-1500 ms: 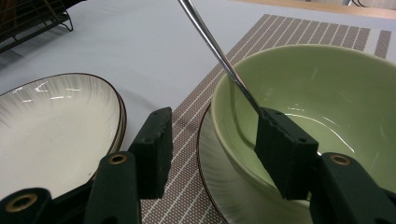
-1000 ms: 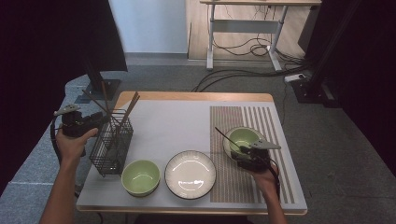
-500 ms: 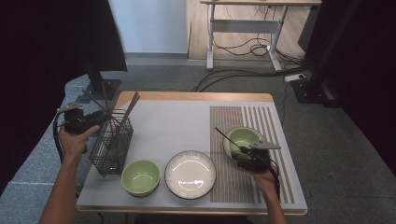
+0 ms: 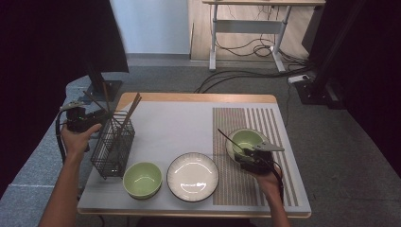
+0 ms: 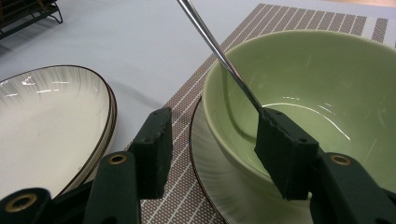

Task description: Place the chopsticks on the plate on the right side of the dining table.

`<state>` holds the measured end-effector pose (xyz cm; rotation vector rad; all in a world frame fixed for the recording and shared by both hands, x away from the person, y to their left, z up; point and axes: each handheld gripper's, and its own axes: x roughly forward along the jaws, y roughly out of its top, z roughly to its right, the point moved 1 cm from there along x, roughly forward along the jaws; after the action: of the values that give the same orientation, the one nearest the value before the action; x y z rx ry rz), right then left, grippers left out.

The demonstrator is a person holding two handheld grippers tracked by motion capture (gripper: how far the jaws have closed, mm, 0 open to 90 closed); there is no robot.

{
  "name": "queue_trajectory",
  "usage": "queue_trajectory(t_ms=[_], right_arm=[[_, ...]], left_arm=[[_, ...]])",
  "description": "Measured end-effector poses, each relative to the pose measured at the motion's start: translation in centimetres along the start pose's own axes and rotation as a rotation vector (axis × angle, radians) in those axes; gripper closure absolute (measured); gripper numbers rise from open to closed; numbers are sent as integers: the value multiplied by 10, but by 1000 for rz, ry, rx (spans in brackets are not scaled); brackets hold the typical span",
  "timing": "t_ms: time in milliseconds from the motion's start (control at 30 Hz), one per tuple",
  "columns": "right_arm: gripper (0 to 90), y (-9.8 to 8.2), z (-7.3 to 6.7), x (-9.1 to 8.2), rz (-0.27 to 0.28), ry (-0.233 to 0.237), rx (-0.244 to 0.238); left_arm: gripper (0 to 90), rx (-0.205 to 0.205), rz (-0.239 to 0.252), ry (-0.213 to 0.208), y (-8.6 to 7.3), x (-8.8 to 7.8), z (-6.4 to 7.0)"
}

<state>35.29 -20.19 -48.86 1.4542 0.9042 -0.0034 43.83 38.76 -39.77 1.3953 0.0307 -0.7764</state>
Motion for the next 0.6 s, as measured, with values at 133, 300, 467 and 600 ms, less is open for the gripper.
queue_trajectory(t_ms=[133,300,467,600], right_arm=[[463,1,-1,0,2,11,9],[464,1,0,-2,9,12,15],[464,1,2,-3,11,10,18],[464,1,2,-3,12,8,21]], left_arm=[[512,-13,-7,12,2,6,-4],[513,-23,-2,16,2,8,-6],[513,-24,-3,8,2,9,-7],[512,-25,-3,11,3,10,-9]])
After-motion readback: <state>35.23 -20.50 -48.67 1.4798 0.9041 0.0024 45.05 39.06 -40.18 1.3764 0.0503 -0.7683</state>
